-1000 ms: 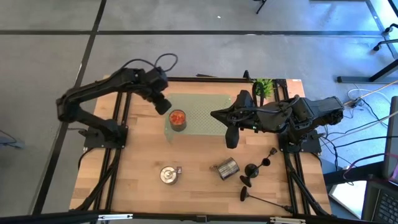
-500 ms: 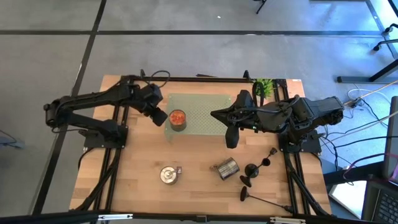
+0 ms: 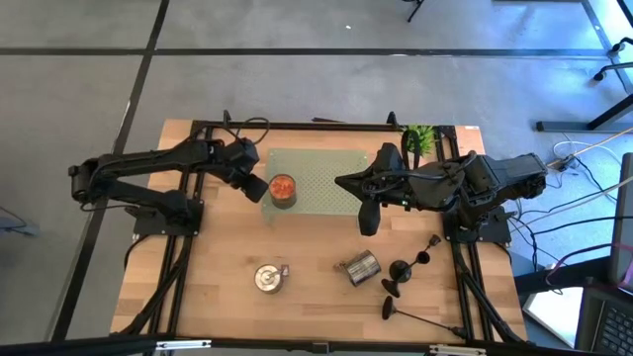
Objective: Pick & Place candle stick holders
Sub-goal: Put the top candle holder on the shelf
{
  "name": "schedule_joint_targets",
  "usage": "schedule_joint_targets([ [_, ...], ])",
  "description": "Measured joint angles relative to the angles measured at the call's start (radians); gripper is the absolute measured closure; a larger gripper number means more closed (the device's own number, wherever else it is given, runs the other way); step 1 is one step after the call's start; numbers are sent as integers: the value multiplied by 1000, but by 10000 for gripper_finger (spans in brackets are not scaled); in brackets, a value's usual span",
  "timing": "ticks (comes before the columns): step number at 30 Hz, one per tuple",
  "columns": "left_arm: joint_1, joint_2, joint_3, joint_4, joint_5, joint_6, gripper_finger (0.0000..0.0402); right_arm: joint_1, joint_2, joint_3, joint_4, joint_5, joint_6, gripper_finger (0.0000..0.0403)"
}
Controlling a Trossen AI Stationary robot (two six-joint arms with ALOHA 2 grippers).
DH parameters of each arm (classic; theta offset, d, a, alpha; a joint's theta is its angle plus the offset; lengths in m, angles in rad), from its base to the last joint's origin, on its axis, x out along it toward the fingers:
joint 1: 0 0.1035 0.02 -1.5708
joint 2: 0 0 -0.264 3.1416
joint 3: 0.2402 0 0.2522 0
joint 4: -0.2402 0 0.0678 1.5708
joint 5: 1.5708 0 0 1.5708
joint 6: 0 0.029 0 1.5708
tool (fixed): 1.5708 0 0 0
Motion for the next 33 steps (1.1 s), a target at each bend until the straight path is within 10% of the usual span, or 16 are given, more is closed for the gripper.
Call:
schedule_joint_targets([
  [33,-2,49,0,98,80,-36,400,0,0,0,0,-1,0,399],
])
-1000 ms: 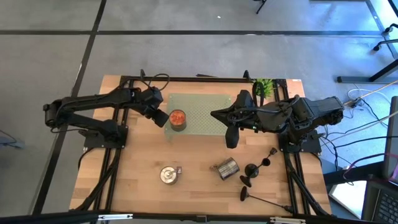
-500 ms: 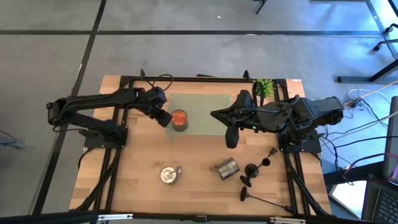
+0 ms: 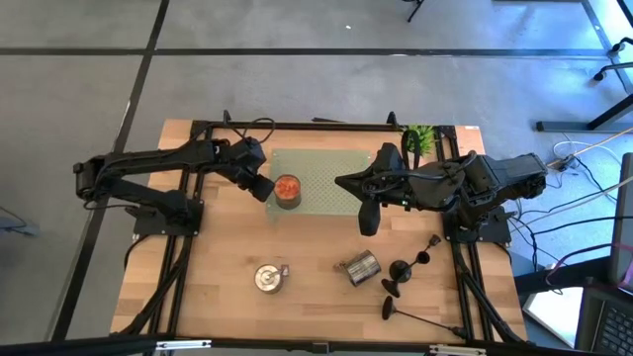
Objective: Pick & Place candle stick holders
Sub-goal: Put the top candle holder on the shelf
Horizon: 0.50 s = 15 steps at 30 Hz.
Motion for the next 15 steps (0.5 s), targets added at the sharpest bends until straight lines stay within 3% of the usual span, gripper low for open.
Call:
schedule_joint_targets([
  [15,-67,-10,0,-21,-30,-80,400,-2,0,0,0,1,-5,399],
])
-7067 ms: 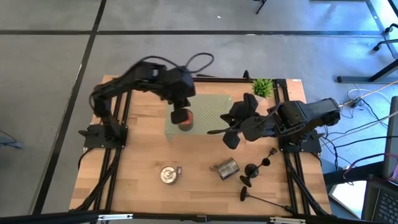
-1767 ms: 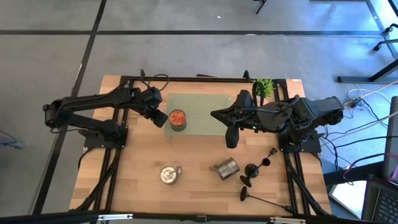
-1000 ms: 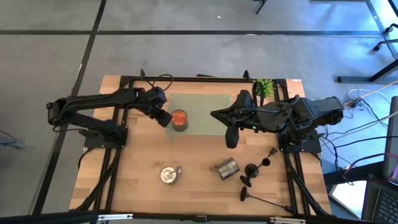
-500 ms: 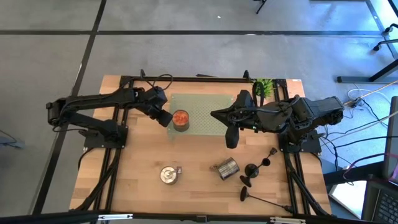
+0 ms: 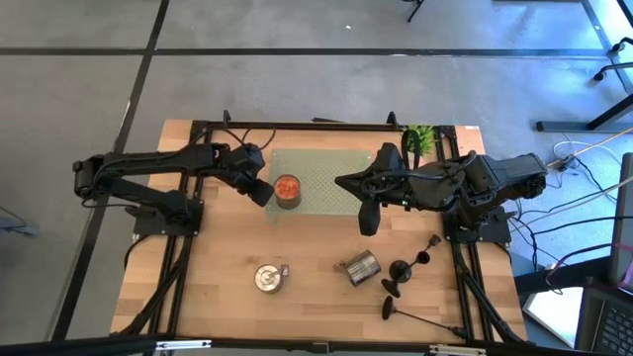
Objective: Pick & Place candle stick holders
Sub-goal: Put the top candle holder on the shelf
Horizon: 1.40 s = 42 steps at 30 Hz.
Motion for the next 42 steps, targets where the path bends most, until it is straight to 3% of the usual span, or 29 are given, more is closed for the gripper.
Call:
schedule_joint_targets([
  [13,-49,-8,0,-66,-76,-43,400,0,0,0,0,0,-3,399],
  [20,-48,-137,0,-93,-233,-57,400,0,0,0,0,-13,-3,399],
  [26,-71,-262,0,-88,-257,-94,400,0,-4,0,-2,-102,-7,399],
  [30,-165,-311,0,-64,-247,-151,400,12,-22,0,-8,-176,-12,399],
  [35,-331,-342,0,5,-150,-217,400,57,-51,0,-9,-208,-33,399],
  [42,-597,-291,1,184,-217,-335,400,156,-64,0,-16,-254,-42,399],
])
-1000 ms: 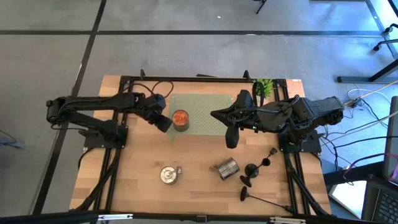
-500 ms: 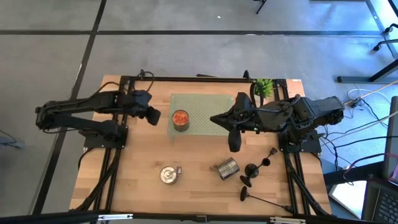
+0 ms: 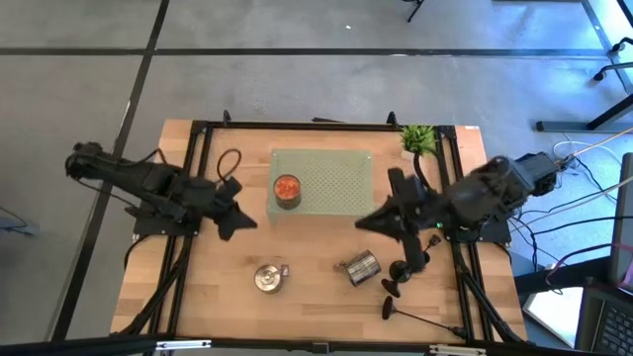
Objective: Pick & Place candle stick holders
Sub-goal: Put the top candle holder on the shelf
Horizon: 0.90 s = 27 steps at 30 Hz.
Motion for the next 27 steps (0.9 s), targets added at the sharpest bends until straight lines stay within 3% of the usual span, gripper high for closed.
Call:
schedule_joint_targets([
  [8,-237,183,0,44,-158,-147,400,95,0,0,0,54,19,399],
  [14,-354,326,37,214,-356,-89,400,158,0,0,-15,67,34,399],
  [20,-384,468,115,354,-460,30,400,217,0,0,-138,137,125,399],
  [27,-376,592,192,393,-505,37,400,293,1,0,-434,304,458,399],
])
